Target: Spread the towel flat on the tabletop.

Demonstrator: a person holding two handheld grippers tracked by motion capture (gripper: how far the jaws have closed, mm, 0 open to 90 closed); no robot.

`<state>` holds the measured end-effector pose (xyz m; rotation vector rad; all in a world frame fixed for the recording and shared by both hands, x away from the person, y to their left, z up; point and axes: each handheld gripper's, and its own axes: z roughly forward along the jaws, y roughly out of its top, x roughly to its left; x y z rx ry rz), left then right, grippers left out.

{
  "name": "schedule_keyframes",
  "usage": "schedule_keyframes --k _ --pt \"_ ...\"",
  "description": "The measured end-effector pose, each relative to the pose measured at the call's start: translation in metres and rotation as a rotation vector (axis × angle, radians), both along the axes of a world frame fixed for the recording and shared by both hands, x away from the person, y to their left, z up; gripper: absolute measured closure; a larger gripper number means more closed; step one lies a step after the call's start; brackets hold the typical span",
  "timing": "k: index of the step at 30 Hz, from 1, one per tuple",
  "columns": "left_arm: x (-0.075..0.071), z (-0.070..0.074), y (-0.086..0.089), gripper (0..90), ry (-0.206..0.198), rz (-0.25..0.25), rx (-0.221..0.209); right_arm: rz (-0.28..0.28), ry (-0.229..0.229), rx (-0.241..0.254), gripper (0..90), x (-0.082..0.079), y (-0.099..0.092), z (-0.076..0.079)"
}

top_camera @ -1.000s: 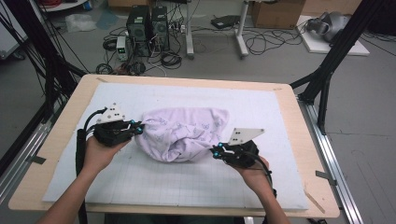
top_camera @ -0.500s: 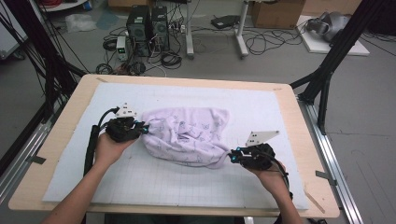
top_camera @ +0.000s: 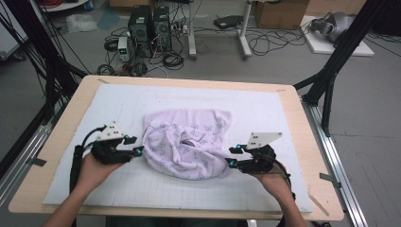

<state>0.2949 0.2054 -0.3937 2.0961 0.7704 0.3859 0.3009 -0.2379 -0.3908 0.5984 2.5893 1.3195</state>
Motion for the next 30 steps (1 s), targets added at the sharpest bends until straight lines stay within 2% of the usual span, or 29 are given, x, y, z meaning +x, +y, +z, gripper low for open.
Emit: schedule_keyframes --k 4,5,7,8,10,12,15,17,19,21,26,29,30 --pt "-0.003 -0.025 -0.018 52.1 0.055 -0.075 0.052 0.044 0.006 -0.052 55.7 0.005 0.019 -0.012" --pt "-0.002 -0.03 -0.022 52.1 0.06 -0.078 0.063 0.051 0.017 -0.061 56.4 0.006 0.022 -0.015" --pt "0.001 -0.038 -0.029 52.6 0.071 -0.085 0.09 0.056 0.017 -0.113 59.1 0.008 0.027 -0.02" --pt "0.003 -0.041 -0.032 54.4 0.076 -0.086 0.095 0.056 0.036 -0.127 61.5 0.009 0.029 -0.023" --pt "0.006 -0.045 -0.037 58.8 0.08 -0.097 0.093 0.054 0.058 -0.15 67.5 0.012 0.031 -0.028" --pt "0.008 -0.045 -0.041 67.1 0.08 -0.105 0.086 0.064 0.066 -0.152 76.1 0.013 0.031 -0.034" --pt "0.006 -0.042 -0.045 76.4 0.066 -0.115 0.108 0.084 0.087 -0.155 81.8 0.011 0.033 -0.043" --pt "0.005 -0.036 -0.043 77.8 0.052 -0.113 0.103 0.088 0.09 -0.131 82.8 0.008 0.032 -0.043" --pt "0.002 -0.026 -0.038 78.1 0.04 -0.112 0.078 0.092 0.091 -0.108 83.2 0.005 0.029 -0.038" --pt "-0.004 -0.007 -0.03 78.3 0.014 -0.104 0.041 0.102 0.081 -0.065 83.4 -0.002 0.025 -0.03" --pt "-0.016 0.043 -0.013 78.7 -0.056 -0.099 -0.022 0.127 0.038 -0.012 83.6 -0.02 0.021 -0.007" --pt "-0.024 0.069 -0.006 78.7 -0.102 -0.097 -0.014 0.162 0.03 0.03 83.9 -0.033 0.023 0.006" --pt "-0.026 0.075 -0.004 78.7 -0.113 -0.097 -0.016 0.197 0.027 0.057 84.0 -0.04 0.025 0.012"
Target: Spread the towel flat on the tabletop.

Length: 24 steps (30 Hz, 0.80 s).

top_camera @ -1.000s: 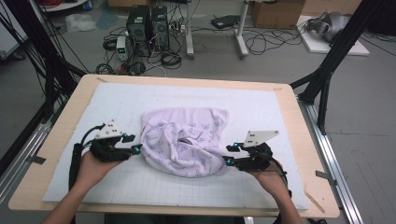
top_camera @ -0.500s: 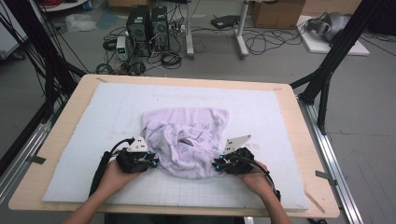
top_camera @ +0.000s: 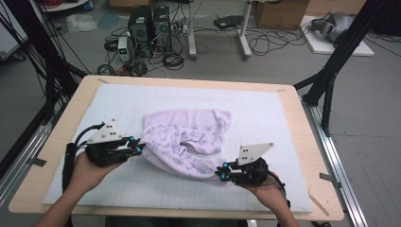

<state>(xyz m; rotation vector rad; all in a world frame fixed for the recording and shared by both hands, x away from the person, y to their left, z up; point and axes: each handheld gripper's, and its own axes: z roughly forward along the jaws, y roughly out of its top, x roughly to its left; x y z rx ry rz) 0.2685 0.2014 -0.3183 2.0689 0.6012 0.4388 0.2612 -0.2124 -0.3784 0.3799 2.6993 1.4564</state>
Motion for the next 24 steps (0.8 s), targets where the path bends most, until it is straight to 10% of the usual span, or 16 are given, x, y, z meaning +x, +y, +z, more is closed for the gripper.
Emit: schedule_keyframes --k 5,11,18,24 --pt "0.001 0.006 0.004 78.5 -0.001 0.009 0.013 0.15 0.009 0.032 80.8 -0.027 0.017 0.017" --pt "0.021 -0.034 0.006 61.6 0.102 0.014 0.027 0.079 -0.001 0.042 70.2 -0.01 0.015 0.014" --pt "0.02 -0.075 0.001 51.4 0.185 -0.017 0.072 0.064 0.027 -0.022 59.3 0.019 0.043 -0.022" --pt "0.019 -0.112 -0.012 66.0 0.242 -0.053 0.166 0.131 0.058 -0.146 64.4 0.022 0.075 -0.053"
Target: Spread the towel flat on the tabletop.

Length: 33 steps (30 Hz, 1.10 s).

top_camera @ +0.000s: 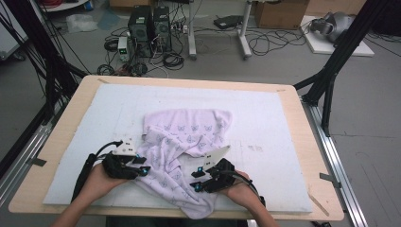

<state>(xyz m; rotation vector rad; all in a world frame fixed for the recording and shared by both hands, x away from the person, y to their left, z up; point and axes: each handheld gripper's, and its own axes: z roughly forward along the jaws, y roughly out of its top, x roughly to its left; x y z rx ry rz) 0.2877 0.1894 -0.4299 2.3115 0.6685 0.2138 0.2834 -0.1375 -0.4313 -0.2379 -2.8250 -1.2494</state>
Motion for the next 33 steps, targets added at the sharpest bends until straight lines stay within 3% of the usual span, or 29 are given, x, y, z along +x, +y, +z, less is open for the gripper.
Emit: schedule_keyframes --k 4,10,16,19,22,24,25,30,33 --pt "-0.003 -0.004 -0.003 82.8 -0.016 -0.006 -0.007 0.036 0.004 -0.052 86.3 -0.005 0.002 -0.008" --pt "-0.009 0.011 0.004 85.9 -0.053 -0.002 -0.029 0.046 0.01 -0.025 88.0 -0.018 -0.012 -0.005" --pt "-0.02 0.032 0.022 86.0 -0.085 0.02 -0.076 0.047 0.042 0.016 88.2 -0.042 -0.042 0.007" --pt "-0.023 0.037 0.028 82.8 -0.088 0.018 -0.087 0.036 0.019 0.034 87.3 -0.051 -0.052 0.017" --pt "-0.02 0.035 0.031 65.8 -0.085 0.035 -0.082 -0.003 -0.023 0.047 81.0 -0.044 -0.051 0.027" --pt "-0.017 0.032 0.033 59.9 -0.084 0.049 -0.083 -0.039 -0.053 0.058 74.2 -0.034 -0.043 0.03" --pt "-0.015 0.029 0.033 58.6 -0.078 0.053 -0.081 -0.044 -0.047 0.066 70.4 -0.027 -0.038 0.03" --pt "-0.002 0.008 0.029 58.5 -0.049 0.06 -0.044 -0.035 -0.058 0.053 66.0 0.002 -0.002 0.016" --pt "0.002 -0.005 0.019 67.1 -0.042 0.043 -0.005 -0.016 -0.041 0.062 63.7 0.011 0.016 0.007"
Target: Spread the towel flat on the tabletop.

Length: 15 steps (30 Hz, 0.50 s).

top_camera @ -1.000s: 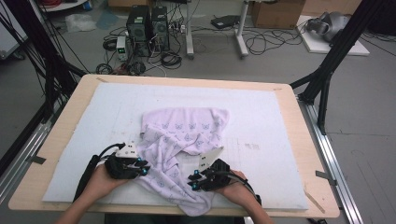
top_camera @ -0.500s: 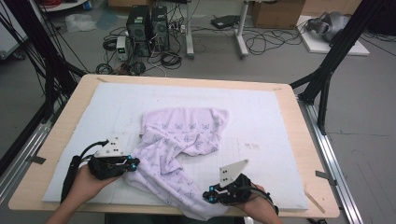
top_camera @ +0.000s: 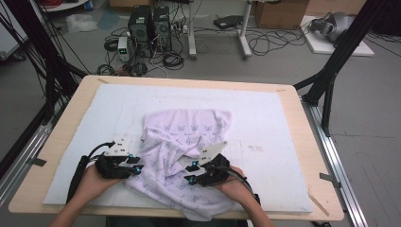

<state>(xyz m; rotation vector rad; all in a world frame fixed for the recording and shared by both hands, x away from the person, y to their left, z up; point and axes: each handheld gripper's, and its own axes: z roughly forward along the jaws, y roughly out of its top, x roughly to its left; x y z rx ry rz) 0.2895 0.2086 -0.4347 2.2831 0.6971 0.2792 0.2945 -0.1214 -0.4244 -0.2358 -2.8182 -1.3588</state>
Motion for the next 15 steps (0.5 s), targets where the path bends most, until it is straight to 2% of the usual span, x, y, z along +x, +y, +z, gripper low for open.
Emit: schedule_keyframes --k 1,2,3,4,5,6,7,11,15 --pt "-0.002 -0.001 -0.002 71.1 -0.034 0.004 0.002 0.012 0.009 -0.012 62.2 0.002 0.006 -0.004" --pt "-0.002 -0.001 -0.003 78.6 -0.04 0.008 0.008 0.015 0.012 -0.041 59.6 0.003 0.011 -0.009" --pt "-0.003 0.0 -0.005 81.3 -0.042 0.013 0.013 0.015 0.023 -0.054 59.6 0.004 0.014 -0.012" --pt "-0.003 0.001 -0.005 83.8 -0.044 0.013 0.018 0.018 0.049 -0.062 63.0 0.004 0.016 -0.015" --pt "-0.004 0.002 -0.006 85.5 -0.039 0.011 0.018 0.026 0.062 -0.057 70.5 0.005 0.016 -0.018" --pt "-0.005 0.003 -0.006 86.3 -0.037 0.008 0.016 0.038 0.078 -0.055 82.3 0.006 0.015 -0.018" --pt "-0.006 0.004 -0.006 86.6 -0.037 0.007 0.009 0.049 0.082 -0.055 84.2 0.006 0.014 -0.017" --pt "-0.016 0.012 -0.002 87.0 -0.048 -0.006 -0.011 0.029 0.061 -0.06 85.7 -0.001 0.002 -0.008" --pt "-0.029 0.025 0.008 87.1 -0.063 0.001 -0.049 0.007 0.033 -0.039 85.7 -0.019 -0.023 0.006"
